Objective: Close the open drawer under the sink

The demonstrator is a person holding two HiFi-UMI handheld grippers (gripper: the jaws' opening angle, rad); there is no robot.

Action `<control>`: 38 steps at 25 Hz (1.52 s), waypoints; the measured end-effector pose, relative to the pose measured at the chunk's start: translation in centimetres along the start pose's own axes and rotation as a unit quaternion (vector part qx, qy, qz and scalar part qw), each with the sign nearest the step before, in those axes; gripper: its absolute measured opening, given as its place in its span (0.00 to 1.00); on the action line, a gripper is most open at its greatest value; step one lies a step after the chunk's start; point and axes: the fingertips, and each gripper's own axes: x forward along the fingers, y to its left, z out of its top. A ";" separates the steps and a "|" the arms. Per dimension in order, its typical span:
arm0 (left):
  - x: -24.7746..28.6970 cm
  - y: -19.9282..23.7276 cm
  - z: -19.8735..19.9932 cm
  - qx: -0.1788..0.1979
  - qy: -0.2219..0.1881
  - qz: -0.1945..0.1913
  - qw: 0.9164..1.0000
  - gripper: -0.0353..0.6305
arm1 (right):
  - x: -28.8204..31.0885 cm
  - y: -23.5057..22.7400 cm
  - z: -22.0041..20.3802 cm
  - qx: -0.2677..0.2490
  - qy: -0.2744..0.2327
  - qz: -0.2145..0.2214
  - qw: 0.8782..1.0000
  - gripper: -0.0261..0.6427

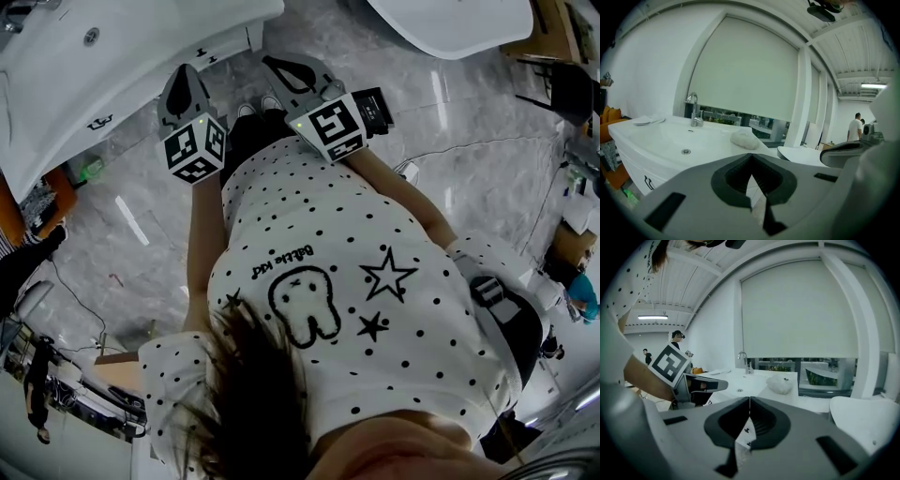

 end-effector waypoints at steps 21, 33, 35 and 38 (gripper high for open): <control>-5.7 -1.0 4.4 -0.018 -0.070 0.021 0.997 0.06 | 1.0 0.5 2.0 -0.030 -0.019 0.042 0.998 0.06; -6.1 -3.6 3.5 0.001 -0.055 -0.004 0.998 0.06 | 0.9 0.7 2.2 -0.040 -0.025 0.081 0.996 0.06; -6.0 -3.6 3.3 -0.003 -0.049 0.000 0.999 0.06 | 0.7 0.8 2.2 -0.043 -0.023 0.087 0.995 0.06; -6.1 -3.4 2.8 -0.009 -0.045 0.013 0.999 0.06 | 0.8 0.9 1.8 -0.044 -0.018 0.094 0.994 0.06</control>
